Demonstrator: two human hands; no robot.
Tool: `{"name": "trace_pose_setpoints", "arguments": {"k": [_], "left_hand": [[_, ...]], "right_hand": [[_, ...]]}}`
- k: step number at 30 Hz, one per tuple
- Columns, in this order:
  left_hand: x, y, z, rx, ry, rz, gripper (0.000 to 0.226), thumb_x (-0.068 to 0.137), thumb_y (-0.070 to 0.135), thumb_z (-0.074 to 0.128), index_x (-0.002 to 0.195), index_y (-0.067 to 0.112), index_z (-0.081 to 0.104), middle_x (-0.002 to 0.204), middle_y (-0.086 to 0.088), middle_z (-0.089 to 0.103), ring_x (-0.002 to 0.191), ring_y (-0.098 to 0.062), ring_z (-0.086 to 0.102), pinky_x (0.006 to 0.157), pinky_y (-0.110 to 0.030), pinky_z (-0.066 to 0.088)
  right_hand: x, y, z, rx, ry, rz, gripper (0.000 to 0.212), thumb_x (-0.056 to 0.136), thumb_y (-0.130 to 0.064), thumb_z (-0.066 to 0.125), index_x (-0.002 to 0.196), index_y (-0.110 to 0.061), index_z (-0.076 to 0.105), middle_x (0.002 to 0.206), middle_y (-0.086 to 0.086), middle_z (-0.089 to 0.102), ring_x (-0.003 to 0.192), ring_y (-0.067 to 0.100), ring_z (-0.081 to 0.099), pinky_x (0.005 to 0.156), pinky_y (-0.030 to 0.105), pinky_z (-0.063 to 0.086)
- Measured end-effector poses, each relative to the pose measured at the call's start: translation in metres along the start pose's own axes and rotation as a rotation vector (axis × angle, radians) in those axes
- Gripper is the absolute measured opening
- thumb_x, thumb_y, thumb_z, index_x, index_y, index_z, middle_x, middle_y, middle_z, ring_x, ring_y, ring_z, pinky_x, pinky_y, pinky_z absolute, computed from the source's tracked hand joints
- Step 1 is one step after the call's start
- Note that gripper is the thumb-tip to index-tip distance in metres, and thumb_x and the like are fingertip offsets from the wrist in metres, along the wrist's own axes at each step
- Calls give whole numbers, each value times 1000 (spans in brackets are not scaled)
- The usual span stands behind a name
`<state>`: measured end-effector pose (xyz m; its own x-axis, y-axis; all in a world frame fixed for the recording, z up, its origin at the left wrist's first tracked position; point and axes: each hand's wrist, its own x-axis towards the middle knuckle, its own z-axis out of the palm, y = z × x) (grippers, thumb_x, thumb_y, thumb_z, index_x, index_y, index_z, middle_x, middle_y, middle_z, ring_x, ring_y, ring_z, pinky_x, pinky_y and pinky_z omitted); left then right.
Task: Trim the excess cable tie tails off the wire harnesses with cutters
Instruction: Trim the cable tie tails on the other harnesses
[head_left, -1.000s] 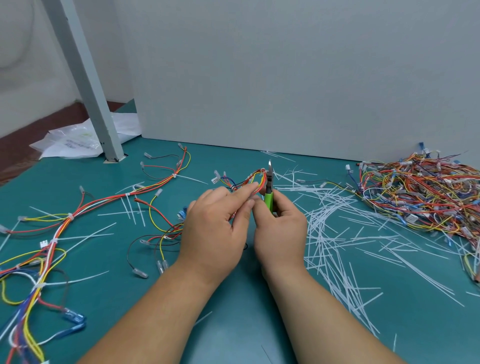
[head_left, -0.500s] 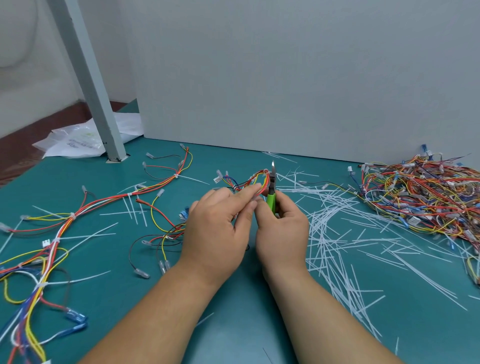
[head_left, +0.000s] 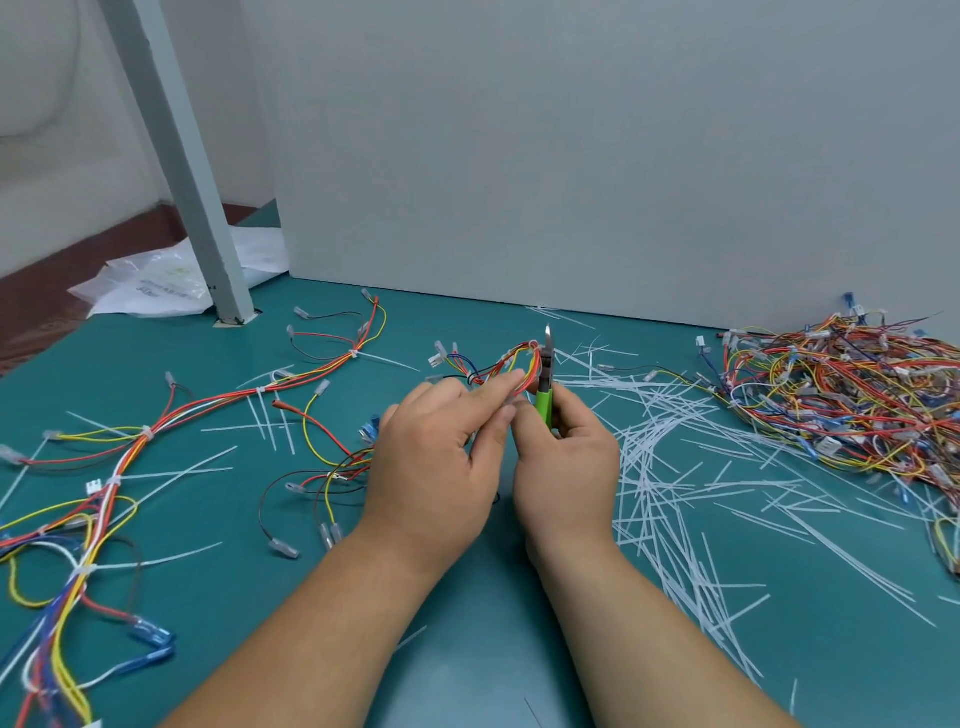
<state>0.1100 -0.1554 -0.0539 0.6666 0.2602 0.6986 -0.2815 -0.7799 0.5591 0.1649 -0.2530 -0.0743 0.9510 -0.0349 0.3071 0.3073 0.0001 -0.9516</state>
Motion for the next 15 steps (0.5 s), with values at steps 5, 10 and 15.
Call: {"name": "trace_pose_setpoints", "arguments": {"k": [5, 10, 15], "left_hand": [[0, 0, 0, -7, -2, -2, 30, 98, 29, 58, 125, 29, 72, 69, 9, 41, 70, -20, 47, 63, -48, 47], [0, 0, 0, -12, 5, -4, 30, 98, 29, 58, 125, 28, 72, 68, 7, 42, 70, -21, 48, 63, -48, 47], [0, 1, 0, -15, 1, -13, 31, 98, 29, 58, 125, 29, 73, 68, 5, 43, 69, -22, 48, 63, -49, 46]], "right_hand": [[0, 0, 0, -6, 1, 1, 21, 90, -21, 68, 84, -1, 62, 65, 2, 37, 62, 16, 29, 57, 35, 27], [-1, -1, 2, 10, 3, 11, 25, 87, -24, 67, 83, -1, 61, 66, 5, 34, 62, 16, 28, 57, 35, 25], [0, -1, 1, 10, -17, 14, 20, 90, -21, 67, 84, -2, 63, 69, 16, 38, 63, 17, 30, 59, 36, 27]]}}
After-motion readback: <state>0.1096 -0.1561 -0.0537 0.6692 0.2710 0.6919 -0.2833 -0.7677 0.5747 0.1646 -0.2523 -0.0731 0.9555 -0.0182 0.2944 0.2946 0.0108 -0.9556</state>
